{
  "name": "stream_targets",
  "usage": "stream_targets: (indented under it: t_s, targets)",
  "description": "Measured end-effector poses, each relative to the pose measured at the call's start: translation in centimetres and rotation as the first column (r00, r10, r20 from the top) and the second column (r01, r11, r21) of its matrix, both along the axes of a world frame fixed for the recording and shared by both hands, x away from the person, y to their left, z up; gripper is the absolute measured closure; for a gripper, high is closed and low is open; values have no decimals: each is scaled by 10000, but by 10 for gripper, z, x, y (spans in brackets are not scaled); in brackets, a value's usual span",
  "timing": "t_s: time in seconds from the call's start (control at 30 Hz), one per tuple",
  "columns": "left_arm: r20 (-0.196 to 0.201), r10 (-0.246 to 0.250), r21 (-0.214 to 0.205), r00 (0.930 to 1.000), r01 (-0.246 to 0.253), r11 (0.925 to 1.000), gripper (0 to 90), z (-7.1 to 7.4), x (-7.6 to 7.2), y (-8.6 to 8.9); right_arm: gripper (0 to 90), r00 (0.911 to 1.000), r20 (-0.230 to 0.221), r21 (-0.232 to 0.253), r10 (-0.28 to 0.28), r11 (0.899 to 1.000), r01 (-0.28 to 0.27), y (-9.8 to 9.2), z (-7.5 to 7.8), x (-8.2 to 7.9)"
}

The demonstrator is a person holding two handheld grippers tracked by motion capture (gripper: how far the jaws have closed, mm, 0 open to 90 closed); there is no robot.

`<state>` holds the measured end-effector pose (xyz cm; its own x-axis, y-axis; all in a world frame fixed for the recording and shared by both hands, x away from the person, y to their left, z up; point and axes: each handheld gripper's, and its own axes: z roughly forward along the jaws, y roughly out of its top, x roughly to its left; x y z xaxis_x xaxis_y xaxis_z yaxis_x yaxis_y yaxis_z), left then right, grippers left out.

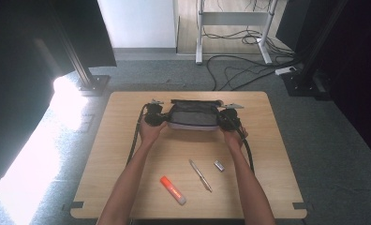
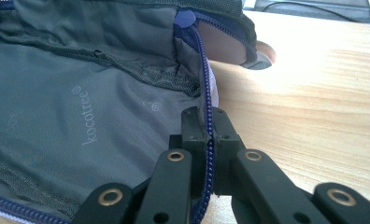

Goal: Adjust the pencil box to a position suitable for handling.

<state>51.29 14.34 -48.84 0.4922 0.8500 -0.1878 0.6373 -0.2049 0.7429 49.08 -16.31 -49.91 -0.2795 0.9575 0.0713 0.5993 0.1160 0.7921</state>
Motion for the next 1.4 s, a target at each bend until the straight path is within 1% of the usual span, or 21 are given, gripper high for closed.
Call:
stream_targets:
  t_s: [0.2,0.37,0.5,0.6,0.67,0.77,1.0,1.03,1.2,1.4]
  targets:
    - [225,-44,-145,9997,48,9999,881,8,-4,3,867,9992,402,170,-16,9999,9,1,9,-7]
    - [434,-76,-321,9990,90,9994,881,17,-12,8,866,9985,537,270,80,9996,-95,3,14,-13]
    - [594,-152,-220,9981,166,9996,880,22,-19,11,867,9980,611,368,142,9992,-165,4,16,-18]
    - [649,-157,-234,9978,172,9996,881,23,-24,12,867,9981,596,439,174,9988,-201,6,15,-21]
    - [662,-173,-338,9977,195,9992,880,23,-28,15,867,9981,564,426,229,9988,-254,7,15,-23]
    - [717,-220,-388,9972,248,9989,880,21,-34,17,867,9966,765,437,315,9984,-349,8,16,-29]
    - [780,-321,-401,9964,353,9986,880,22,-44,20,866,9963,752,428,422,9980,-455,10,14,-39]
    - [805,-324,-459,9962,362,9983,880,21,-46,21,866,9957,791,449,474,9977,-511,9,14,-41]
    - [853,-381,-404,9956,417,9983,880,22,-55,25,866,9950,800,502,598,9967,-640,11,13,-50]
    - [867,-430,-418,9953,467,9980,879,23,-62,29,865,9929,901,411,777,9958,-817,15,15,-58]
